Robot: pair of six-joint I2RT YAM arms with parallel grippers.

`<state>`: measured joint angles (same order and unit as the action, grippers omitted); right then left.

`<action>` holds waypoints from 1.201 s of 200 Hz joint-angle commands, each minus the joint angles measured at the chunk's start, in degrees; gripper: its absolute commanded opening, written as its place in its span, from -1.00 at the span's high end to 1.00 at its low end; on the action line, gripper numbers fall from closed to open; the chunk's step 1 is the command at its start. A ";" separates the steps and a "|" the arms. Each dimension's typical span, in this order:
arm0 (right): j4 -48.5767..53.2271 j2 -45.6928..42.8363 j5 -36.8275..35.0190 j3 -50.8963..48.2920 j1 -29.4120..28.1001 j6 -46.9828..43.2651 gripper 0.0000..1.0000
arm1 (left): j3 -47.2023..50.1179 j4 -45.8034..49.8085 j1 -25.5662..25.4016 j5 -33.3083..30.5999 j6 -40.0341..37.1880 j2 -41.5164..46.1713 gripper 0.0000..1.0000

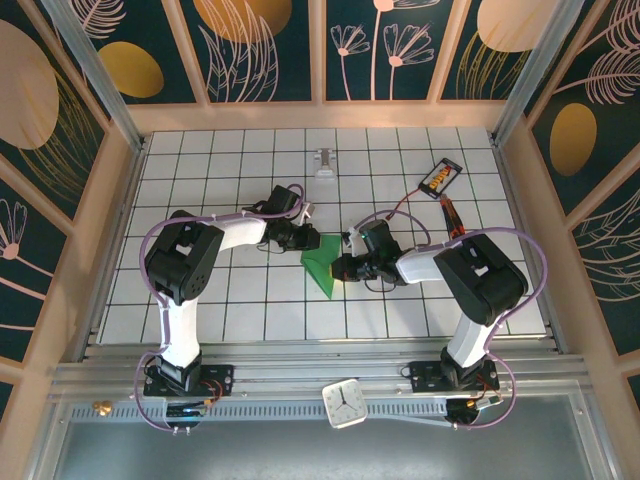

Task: Fold a paper plane with a square sheet of paper (pick it up from the middle)
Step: Third fold the triangle at the center of the table.

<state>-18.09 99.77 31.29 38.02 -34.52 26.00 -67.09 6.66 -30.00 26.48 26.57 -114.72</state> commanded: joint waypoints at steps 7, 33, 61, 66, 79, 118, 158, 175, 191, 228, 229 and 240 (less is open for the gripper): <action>2.65 -1.36 -2.02 0.67 -0.12 -1.18 0.99 | 0.29 2.92 -0.06 -2.13 -0.38 -1.03 0.58; 2.82 -1.67 -2.06 0.65 -0.10 -1.30 0.99 | 0.29 2.92 -0.04 -2.16 -0.38 -1.12 0.58; 2.83 -1.61 -1.93 0.57 0.03 -1.28 0.99 | 0.21 3.09 -0.03 -2.22 -0.46 -1.06 0.58; 2.79 -1.63 -1.93 0.56 0.02 -1.32 0.99 | 0.16 3.10 0.01 -2.29 -0.46 -1.07 0.58; 2.71 -1.70 -1.91 0.39 0.08 -1.30 0.99 | 0.14 3.10 -0.05 -2.31 -0.51 -1.12 0.58; 2.27 -0.44 -1.36 0.73 0.08 -1.21 0.99 | 0.21 3.10 0.00 -2.22 -0.49 -1.12 0.58; 3.70 -0.43 -2.52 0.92 0.09 -1.90 1.00 | 0.12 3.28 -0.06 -2.40 -0.46 -0.95 0.58; 4.43 -0.70 -3.05 0.90 0.10 -2.31 1.00 | 0.03 3.28 -0.02 -2.38 -0.38 -0.93 0.58; 4.88 -0.76 -3.21 1.00 0.07 -2.53 1.00 | -0.05 3.26 0.00 -2.31 -0.33 -1.04 0.58; 4.71 -1.39 -2.90 1.09 0.14 -2.36 1.00 | -0.15 3.43 -0.04 -2.44 -0.46 -1.12 0.58; 4.72 -1.45 -2.90 1.09 0.10 -2.31 1.00 | -0.19 3.44 -0.05 -2.42 -0.46 -1.12 0.58; 4.64 -1.55 -2.65 1.25 0.14 -2.27 1.00 | -0.23 3.54 -0.03 -2.44 -0.54 -1.14 0.58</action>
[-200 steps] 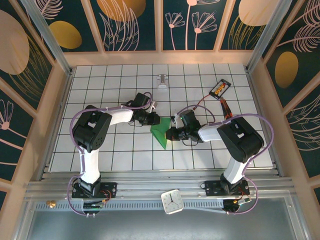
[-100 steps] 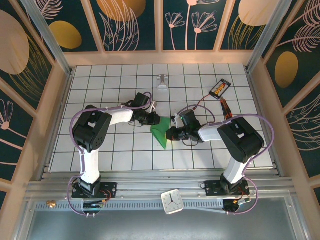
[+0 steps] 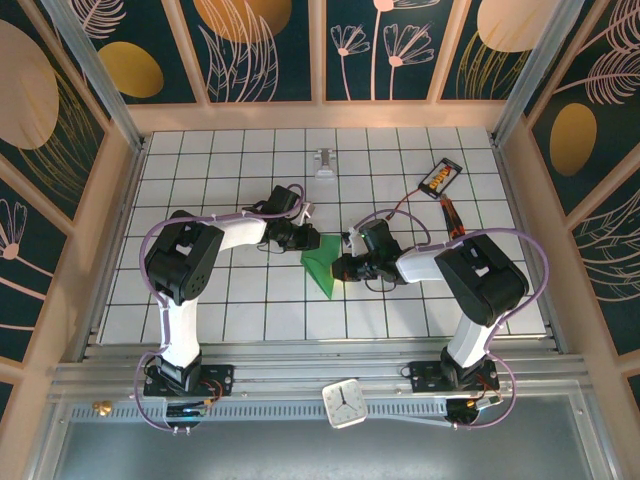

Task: Fold a paper plane with a square sheet of paper (pick it up from the middle)
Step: Third fold the triangle at the center of the table.

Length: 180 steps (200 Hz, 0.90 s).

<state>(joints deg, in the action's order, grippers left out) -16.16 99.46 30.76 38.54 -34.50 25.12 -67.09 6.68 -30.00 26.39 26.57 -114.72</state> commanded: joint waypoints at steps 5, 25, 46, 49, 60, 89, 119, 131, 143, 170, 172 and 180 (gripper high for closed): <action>2.65 -1.35 -2.07 0.72 0.16 -1.39 1.00 | -0.19 3.52 -0.05 -2.40 -0.55 -1.12 0.58; 2.56 -1.31 -1.81 1.17 0.24 -1.23 1.00 | -0.15 3.52 -0.05 -2.40 -0.51 -1.12 0.58; 2.38 -1.04 -1.45 1.95 0.29 -1.13 1.00 | -0.06 3.52 -0.01 -2.40 -0.64 -1.17 0.58; 2.44 -1.03 -1.41 2.05 0.31 -1.13 1.00 | -0.06 3.52 -0.05 -2.40 -0.64 -1.23 0.58; 2.63 -0.92 -1.33 2.39 0.24 -1.18 1.00 | -0.06 3.52 -0.05 -2.40 -0.58 -1.25 0.58; 2.97 -0.75 -1.45 2.19 0.22 -1.56 1.00 | -0.15 3.52 -0.01 -2.31 -0.64 -1.30 0.58; 2.72 -0.47 -1.23 1.64 0.30 -1.31 1.00 | -0.23 3.61 0.01 -2.29 -0.63 -1.28 0.58; 2.59 -0.52 -1.36 1.28 0.31 -1.22 1.00 | -0.24 3.61 -0.03 -2.31 -0.60 -1.25 0.58; 2.69 -0.77 -1.50 1.02 0.25 -1.21 1.00 | -0.23 3.69 -0.06 -2.35 -0.63 -1.27 0.57; 2.78 -1.29 -1.50 0.48 0.22 -1.01 1.00 | -0.31 3.78 -0.05 -2.35 -0.72 -1.30 0.57; 2.75 -1.29 -1.50 0.41 0.22 -1.03 1.00 | -0.32 3.78 -0.06 -2.39 -0.72 -1.26 0.57; 2.72 -1.44 -1.41 0.24 0.07 -0.91 1.00 | -0.33 3.78 -0.04 -2.46 -0.72 -1.17 0.57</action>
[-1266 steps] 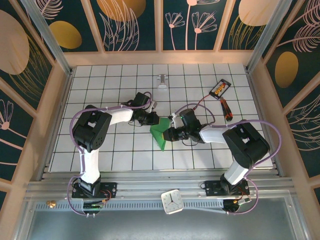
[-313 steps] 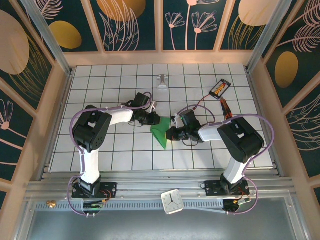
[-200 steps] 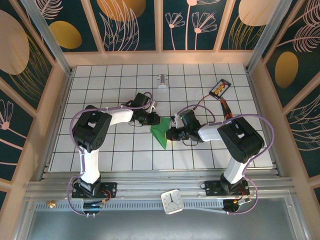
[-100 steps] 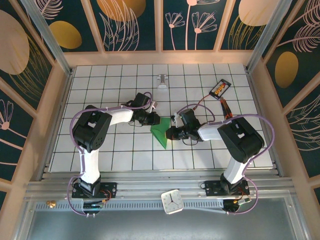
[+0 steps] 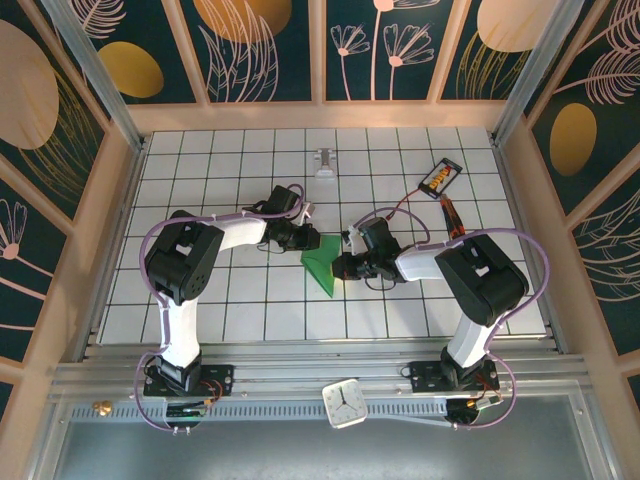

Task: Fold a paper plane with a square sheet of paper (pick it up from the middle)
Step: Third fold the triangle at the center of the table.

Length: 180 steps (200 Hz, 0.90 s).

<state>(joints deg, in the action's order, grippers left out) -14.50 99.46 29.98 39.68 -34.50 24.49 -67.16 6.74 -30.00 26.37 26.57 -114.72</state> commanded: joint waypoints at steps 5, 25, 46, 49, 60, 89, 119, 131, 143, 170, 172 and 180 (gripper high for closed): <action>1.05 -1.46 -0.67 -1.05 0.00 -0.19 1.00 | -0.18 3.72 -0.03 -2.46 -0.71 -1.18 0.57; 1.10 -1.81 -0.78 -1.51 -0.21 0.03 1.00 | -0.10 3.74 -0.02 -2.55 -0.73 -1.18 0.57; 1.06 -1.81 -1.10 -1.71 -0.34 0.12 1.00 | 0.01 3.72 -0.01 -2.62 -0.82 -1.17 0.57; 1.01 -1.81 -1.14 -1.71 -0.33 0.13 1.00 | 0.01 3.72 0.00 -2.59 -0.82 -1.13 0.57; 0.97 -1.49 -1.30 -1.65 -0.39 0.12 1.00 | 0.01 3.72 -0.01 -2.55 -0.82 -1.12 0.58; 1.38 -0.70 -1.76 -1.10 -0.42 0.14 1.00 | -0.08 3.63 -0.05 -2.55 -0.64 -1.12 0.57; 1.58 0.03 -1.68 -0.24 -0.72 -0.06 1.00 | -0.26 3.63 -0.01 -2.42 -0.64 -1.27 0.57; 1.67 0.31 -1.68 0.13 -0.94 -0.05 1.00 | -0.26 3.63 -0.06 -2.38 -0.64 -1.34 0.57; 1.84 0.61 -1.68 0.39 -1.09 -0.14 1.00 | -0.17 3.63 -0.05 -2.38 -0.62 -1.22 0.57; 2.08 1.01 -1.68 0.57 -1.16 -0.28 1.00 | -0.21 3.63 -0.04 -2.38 -0.64 -1.22 0.57; 2.10 1.07 -1.68 0.57 -1.18 -0.31 1.00 | -0.18 3.63 -0.05 -2.35 -0.64 -1.26 0.57; 2.27 1.14 -1.83 0.62 -1.17 -0.32 1.00 | -0.18 3.63 -0.03 -2.30 -0.64 -1.25 0.57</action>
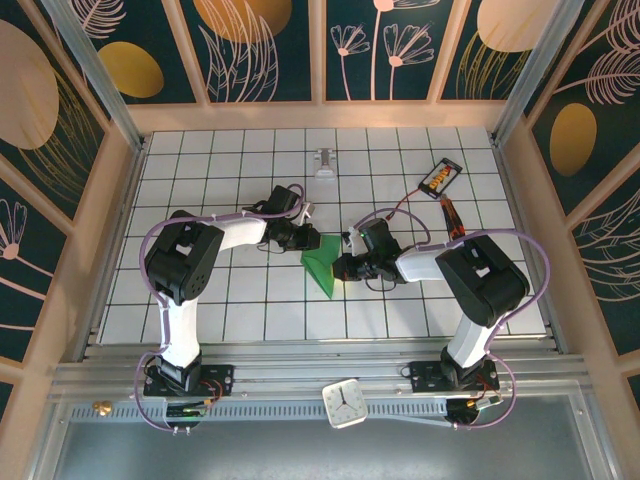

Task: Fold a paper plane with a square sheet of paper (pick it up from the middle)
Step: Third fold the triangle at the center of the table.

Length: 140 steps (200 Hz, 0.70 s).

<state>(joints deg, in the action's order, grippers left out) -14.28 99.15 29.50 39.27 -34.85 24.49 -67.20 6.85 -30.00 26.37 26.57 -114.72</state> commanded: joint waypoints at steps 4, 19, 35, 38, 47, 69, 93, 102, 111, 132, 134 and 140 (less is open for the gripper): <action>2.11 1.48 -1.41 1.07 -0.84 -0.28 1.00 | -0.13 3.52 -0.01 -2.29 -0.60 -1.24 0.57; 2.70 1.68 -1.72 1.16 -0.83 -0.48 1.00 | -0.13 3.48 -0.02 -2.28 -0.62 -1.21 0.56; 3.47 1.90 -2.29 1.08 -0.83 -0.56 1.00 | -0.28 3.52 0.01 -2.29 -0.64 -1.12 0.56; 3.65 1.99 -2.40 1.08 -0.83 -0.58 1.00 | -0.34 3.52 -0.04 -2.29 -0.63 -1.08 0.56; 4.44 2.09 -2.89 1.03 -0.84 -0.67 1.00 | -0.54 3.65 0.01 -2.29 -0.65 -1.09 0.56; 6.87 2.48 -4.36 1.22 -1.09 -0.97 1.00 | -1.39 4.00 0.00 -2.27 -0.51 -0.79 0.51; 9.06 2.88 -6.00 1.08 -1.35 -1.29 1.00 | -2.99 4.44 0.01 -2.38 -0.06 -0.23 0.42; 9.46 3.02 -6.34 0.82 -1.40 -1.24 1.00 | -3.59 4.53 -0.07 -2.37 0.14 0.11 0.39; 9.64 3.13 -6.55 0.57 -1.45 -1.26 1.00 | -4.26 4.57 -0.05 -2.37 0.43 0.50 0.35; 9.66 3.14 -6.99 -0.22 -1.54 -1.08 1.00 | -5.62 4.76 -0.06 -2.37 0.83 1.61 0.28; 9.70 3.13 -7.06 -0.28 -1.54 -1.10 1.00 | -5.70 4.75 -0.06 -2.33 0.91 1.69 0.28; 9.65 3.14 -7.16 -0.48 -1.54 -1.03 1.00 | -5.96 4.66 -0.04 -2.37 1.09 2.39 0.26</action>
<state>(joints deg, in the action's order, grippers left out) -11.09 99.42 27.59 40.80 -35.48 24.29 -70.76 9.72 -30.22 24.80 26.65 -114.69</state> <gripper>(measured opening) 0.057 0.356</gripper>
